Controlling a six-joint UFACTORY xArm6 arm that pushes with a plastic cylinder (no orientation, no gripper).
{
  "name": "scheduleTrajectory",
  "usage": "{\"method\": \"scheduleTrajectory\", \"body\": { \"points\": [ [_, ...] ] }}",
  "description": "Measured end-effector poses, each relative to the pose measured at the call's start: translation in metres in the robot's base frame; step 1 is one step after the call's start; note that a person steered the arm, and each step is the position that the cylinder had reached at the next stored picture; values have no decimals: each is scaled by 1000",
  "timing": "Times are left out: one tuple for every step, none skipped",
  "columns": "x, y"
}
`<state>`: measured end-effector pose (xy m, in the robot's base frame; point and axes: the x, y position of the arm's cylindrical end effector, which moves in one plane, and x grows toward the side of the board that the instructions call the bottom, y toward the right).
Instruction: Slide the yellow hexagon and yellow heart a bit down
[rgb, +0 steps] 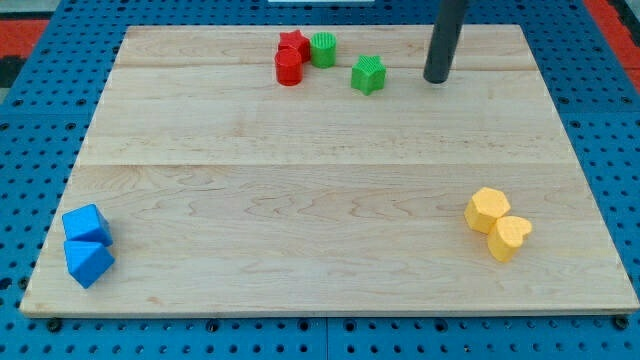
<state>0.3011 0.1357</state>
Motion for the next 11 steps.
{"method": "scheduleTrajectory", "body": {
  "points": [
    [0,-56],
    [-1,-118],
    [3,-138],
    [19,-100],
    [66,-110],
    [127,-92],
    [156,27],
    [205,54],
    [261,68],
    [259,74],
    [265,156]
  ]
}}
